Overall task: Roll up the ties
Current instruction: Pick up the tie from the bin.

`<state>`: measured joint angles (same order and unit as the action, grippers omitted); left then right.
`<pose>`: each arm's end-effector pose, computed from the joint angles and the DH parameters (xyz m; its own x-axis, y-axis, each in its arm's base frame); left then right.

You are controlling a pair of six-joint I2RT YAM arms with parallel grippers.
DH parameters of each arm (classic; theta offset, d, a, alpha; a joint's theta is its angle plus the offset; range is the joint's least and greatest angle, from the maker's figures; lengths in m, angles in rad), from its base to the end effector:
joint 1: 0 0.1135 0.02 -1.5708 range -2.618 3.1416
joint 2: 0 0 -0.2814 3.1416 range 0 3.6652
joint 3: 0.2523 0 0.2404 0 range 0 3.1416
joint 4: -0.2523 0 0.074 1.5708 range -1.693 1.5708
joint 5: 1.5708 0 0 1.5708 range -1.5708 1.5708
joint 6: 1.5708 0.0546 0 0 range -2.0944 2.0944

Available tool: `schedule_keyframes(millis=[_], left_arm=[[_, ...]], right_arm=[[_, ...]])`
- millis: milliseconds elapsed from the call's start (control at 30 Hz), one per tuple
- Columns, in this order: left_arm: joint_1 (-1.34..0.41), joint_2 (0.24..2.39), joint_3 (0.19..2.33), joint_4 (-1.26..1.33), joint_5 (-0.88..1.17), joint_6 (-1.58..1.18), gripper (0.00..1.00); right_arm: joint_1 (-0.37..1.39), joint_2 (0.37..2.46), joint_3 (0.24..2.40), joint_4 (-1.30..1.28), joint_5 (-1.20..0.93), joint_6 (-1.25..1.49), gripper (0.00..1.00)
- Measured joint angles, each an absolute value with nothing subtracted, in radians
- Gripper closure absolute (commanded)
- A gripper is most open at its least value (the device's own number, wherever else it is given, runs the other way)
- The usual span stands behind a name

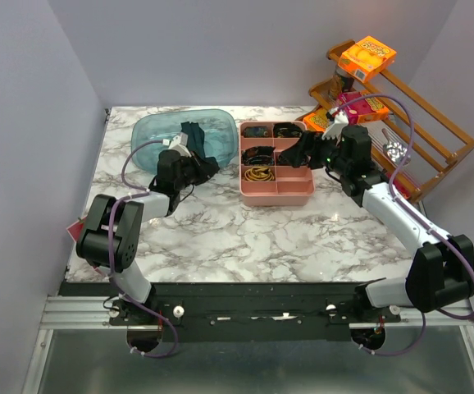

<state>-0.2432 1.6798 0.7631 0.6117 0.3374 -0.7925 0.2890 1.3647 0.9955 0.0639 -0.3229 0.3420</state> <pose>0.3447 -0.1041 0.2073 -0.5847 -0.5473 -0.5989 0.1672 0.6411 -0.7490 0.3029 0.1081 0.3231 -0.4594 0.1952 -0.8665 -0.4313 0.8038 0.4097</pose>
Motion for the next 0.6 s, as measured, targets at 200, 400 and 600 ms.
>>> schedule_keyframes(millis=[200, 400, 600], left_arm=[[-0.243, 1.667, 0.765, 0.577, 0.362, -0.764, 1.00], [-0.243, 1.522, 0.836, 0.406, 0.375, -0.685, 1.00], [-0.243, 1.314, 0.976, 0.236, 0.386, -0.589, 1.00]], right_arm=[[0.289, 1.365, 0.996, 0.057, -0.323, 0.340, 0.00], [0.307, 1.370, 1.047, 0.010, -0.323, 0.339, 0.00], [0.356, 1.391, 1.133, -0.022, -0.327, 0.339, 0.00]])
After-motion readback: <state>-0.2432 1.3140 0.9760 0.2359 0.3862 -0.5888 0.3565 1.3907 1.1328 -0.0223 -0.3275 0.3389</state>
